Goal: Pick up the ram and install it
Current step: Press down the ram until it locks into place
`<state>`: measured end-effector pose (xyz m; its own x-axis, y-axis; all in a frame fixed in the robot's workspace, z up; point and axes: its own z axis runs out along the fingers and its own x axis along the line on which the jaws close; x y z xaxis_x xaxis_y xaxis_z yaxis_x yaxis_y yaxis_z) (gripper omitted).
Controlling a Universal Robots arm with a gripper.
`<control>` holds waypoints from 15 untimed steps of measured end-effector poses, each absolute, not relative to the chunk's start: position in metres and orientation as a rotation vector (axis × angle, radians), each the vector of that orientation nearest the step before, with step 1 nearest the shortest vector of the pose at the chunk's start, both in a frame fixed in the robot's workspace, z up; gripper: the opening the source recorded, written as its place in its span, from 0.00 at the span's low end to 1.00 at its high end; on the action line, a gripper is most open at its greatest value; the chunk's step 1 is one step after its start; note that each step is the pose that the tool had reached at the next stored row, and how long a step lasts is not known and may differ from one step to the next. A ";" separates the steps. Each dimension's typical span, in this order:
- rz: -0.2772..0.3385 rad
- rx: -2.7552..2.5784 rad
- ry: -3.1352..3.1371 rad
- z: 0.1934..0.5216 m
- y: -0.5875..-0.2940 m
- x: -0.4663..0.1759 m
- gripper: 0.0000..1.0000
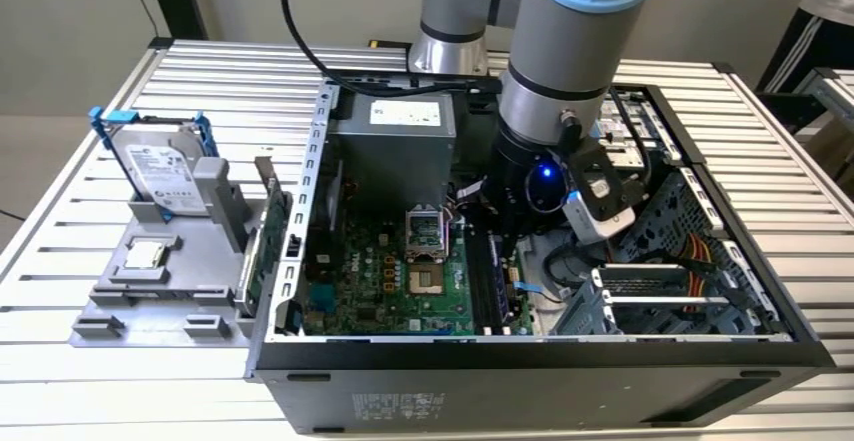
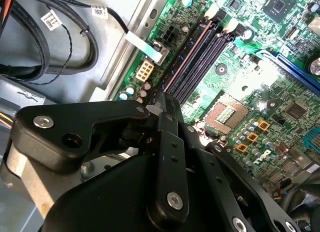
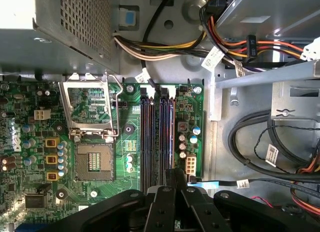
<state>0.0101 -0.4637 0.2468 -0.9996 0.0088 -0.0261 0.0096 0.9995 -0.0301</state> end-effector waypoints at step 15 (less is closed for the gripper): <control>-0.044 -0.175 3.110 0.247 -0.464 0.010 0.00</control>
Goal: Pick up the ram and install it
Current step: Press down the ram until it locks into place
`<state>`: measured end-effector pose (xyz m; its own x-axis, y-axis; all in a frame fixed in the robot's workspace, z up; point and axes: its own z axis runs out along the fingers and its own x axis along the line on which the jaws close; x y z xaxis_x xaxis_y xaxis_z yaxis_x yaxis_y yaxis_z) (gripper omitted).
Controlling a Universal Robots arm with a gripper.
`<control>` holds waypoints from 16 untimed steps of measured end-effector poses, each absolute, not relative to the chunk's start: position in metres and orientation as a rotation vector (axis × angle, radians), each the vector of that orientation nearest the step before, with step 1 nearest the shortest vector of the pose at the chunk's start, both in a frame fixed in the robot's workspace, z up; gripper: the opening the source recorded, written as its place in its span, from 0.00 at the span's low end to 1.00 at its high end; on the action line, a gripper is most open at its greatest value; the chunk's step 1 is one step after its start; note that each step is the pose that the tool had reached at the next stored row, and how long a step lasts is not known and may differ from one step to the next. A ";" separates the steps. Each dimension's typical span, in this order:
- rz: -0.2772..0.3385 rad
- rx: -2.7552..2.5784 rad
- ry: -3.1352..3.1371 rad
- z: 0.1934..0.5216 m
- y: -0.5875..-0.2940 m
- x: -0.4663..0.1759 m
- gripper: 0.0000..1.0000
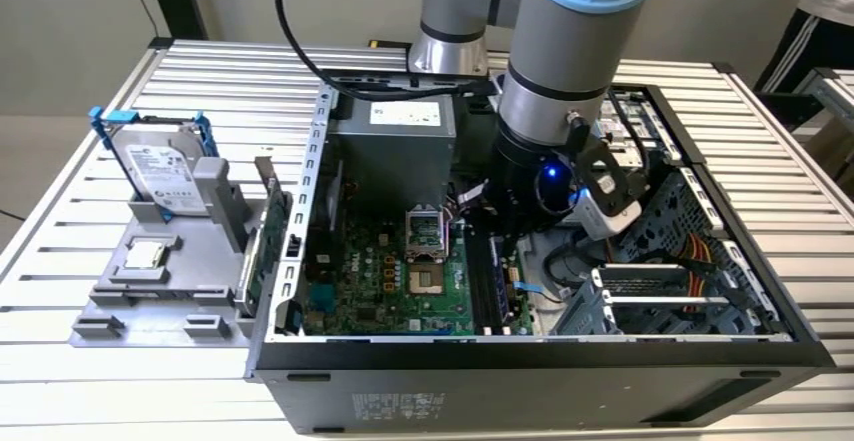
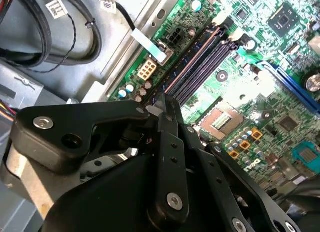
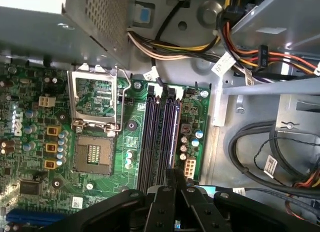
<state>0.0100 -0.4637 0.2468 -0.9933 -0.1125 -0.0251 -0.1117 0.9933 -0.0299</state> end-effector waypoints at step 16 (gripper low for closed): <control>-0.041 -0.398 3.093 0.247 -0.463 0.010 0.00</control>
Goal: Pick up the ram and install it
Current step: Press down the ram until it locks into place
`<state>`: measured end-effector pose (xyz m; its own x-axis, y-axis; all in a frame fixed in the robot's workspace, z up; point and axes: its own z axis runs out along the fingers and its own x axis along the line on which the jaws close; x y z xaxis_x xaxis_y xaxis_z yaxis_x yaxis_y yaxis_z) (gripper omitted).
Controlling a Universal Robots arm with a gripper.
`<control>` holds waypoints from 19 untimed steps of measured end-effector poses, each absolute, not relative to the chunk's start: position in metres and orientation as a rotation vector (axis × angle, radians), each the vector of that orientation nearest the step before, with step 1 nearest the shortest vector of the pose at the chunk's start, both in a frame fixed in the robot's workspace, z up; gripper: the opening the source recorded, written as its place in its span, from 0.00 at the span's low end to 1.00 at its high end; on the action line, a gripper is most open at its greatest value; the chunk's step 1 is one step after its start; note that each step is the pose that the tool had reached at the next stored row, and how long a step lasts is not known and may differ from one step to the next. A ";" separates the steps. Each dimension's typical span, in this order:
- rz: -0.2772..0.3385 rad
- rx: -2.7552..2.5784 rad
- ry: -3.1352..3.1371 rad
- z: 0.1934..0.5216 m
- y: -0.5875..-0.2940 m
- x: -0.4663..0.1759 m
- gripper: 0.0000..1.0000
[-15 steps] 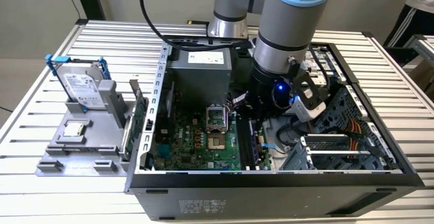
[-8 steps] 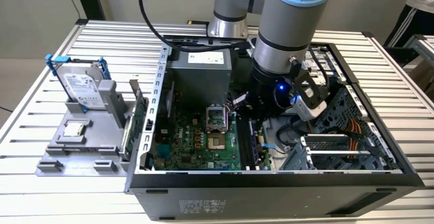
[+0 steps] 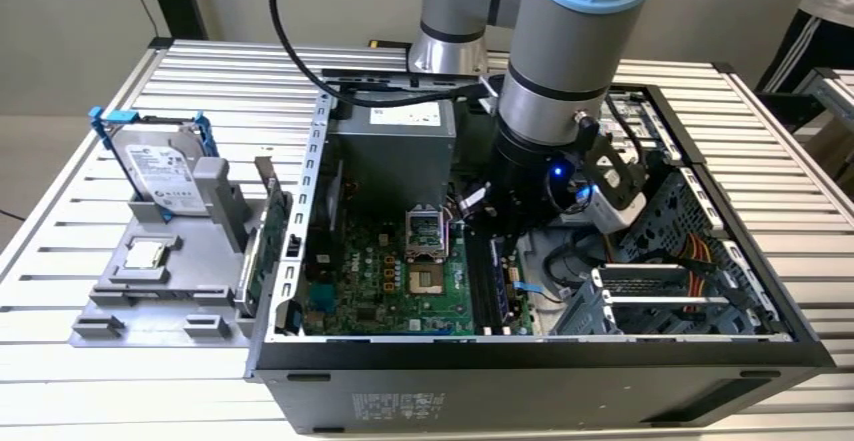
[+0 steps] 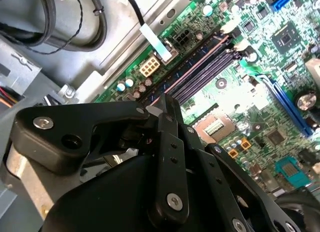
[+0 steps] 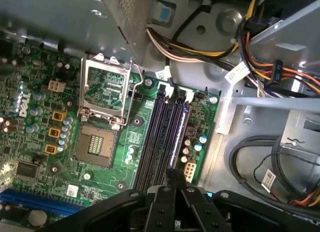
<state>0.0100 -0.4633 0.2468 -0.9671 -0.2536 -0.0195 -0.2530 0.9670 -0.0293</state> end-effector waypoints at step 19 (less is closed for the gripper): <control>-0.037 -0.704 3.039 0.247 -0.462 0.010 0.00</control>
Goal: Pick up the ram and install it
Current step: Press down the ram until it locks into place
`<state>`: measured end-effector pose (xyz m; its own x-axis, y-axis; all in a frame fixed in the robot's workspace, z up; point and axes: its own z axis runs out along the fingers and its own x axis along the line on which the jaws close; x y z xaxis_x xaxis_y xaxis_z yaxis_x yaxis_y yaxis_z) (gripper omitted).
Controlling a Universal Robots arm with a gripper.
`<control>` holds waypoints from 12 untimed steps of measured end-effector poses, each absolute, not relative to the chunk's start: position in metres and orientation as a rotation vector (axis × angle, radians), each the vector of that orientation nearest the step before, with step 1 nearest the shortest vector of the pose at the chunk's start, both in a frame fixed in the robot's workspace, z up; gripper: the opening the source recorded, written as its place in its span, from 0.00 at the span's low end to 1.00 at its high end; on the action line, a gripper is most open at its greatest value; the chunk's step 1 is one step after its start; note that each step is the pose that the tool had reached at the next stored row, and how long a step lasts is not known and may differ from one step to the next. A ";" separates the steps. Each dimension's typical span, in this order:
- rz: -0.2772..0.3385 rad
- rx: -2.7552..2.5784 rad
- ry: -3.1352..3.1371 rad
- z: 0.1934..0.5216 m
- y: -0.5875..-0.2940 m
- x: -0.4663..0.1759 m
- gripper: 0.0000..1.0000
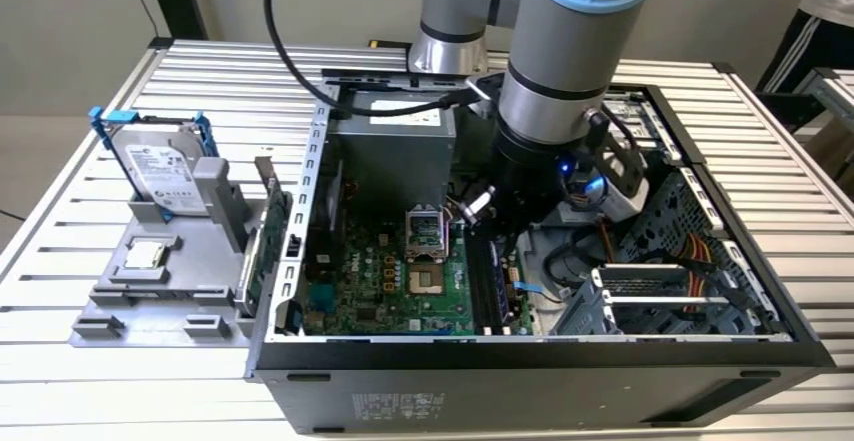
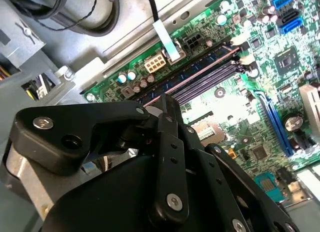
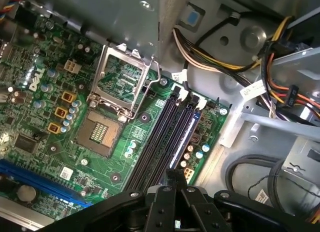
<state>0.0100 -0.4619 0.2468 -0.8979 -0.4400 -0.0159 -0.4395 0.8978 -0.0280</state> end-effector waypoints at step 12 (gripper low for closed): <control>-0.035 -0.892 2.988 0.247 -0.461 0.010 0.00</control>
<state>0.0100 -0.4611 0.2468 -0.8363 -0.5480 -0.0155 -0.5475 0.8363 -0.0279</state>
